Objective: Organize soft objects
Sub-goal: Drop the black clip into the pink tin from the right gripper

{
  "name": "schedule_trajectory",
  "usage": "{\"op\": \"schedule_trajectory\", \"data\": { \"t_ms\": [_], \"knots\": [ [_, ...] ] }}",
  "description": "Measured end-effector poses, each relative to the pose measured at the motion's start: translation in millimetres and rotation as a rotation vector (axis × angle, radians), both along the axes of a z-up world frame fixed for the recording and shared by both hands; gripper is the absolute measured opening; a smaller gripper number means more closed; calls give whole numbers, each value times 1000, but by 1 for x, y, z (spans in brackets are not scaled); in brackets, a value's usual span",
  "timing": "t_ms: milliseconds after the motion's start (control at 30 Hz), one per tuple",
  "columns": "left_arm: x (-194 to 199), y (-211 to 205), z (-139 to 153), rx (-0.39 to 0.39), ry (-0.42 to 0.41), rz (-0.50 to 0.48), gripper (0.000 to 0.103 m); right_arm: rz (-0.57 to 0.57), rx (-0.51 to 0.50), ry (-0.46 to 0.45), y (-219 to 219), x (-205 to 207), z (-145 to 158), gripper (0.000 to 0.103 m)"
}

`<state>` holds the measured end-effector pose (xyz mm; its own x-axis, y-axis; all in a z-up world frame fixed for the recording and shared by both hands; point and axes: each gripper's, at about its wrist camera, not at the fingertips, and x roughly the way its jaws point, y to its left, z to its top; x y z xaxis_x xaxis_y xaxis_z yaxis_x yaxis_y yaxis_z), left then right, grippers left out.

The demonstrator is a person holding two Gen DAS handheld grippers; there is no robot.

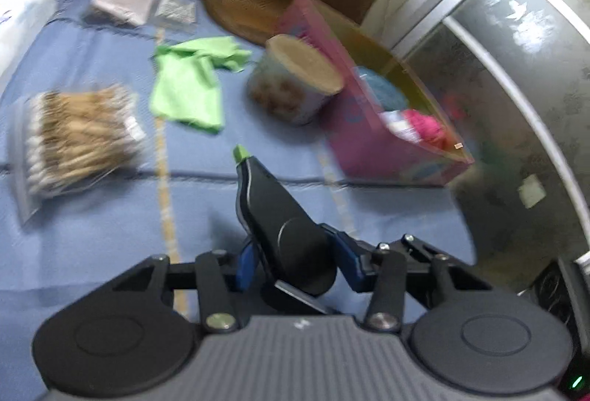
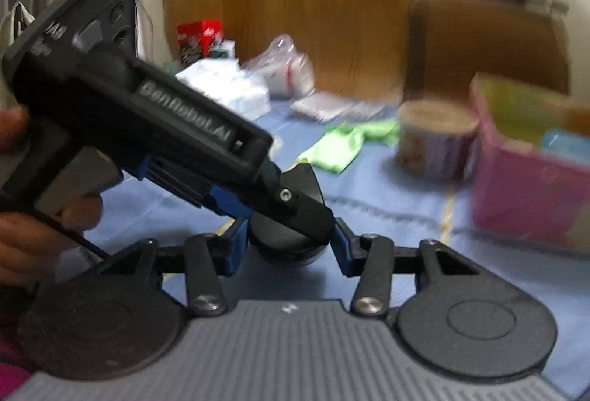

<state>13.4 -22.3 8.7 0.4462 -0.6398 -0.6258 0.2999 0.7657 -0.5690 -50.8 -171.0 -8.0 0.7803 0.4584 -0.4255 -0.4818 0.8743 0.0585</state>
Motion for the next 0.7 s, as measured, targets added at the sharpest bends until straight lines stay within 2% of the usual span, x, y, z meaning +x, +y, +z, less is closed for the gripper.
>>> {"op": "schedule_trajectory", "data": {
  "t_ms": [133,300,367,500,600,633,700],
  "knots": [
    [7,-33,35,50,-109,-93,44,-86,5,-121,-16,-11,19,51],
    [35,-100,71,136,-235,-230,45,-227,36,-197,-56,-6,38,51],
    [51,-125,76,137,-253,-270,45,-301,35,-210,-73,1,43,51],
    [83,-172,78,146,-264,-311,45,-418,41,-199,-109,27,44,51],
    [98,-196,67,159,-260,-306,48,-495,33,-170,-126,51,39,53],
    [102,-200,63,172,-256,-294,48,-520,19,-159,-128,56,36,61],
    [103,-201,57,200,-255,-261,48,-569,23,-132,-134,62,32,63]
  ]
}}
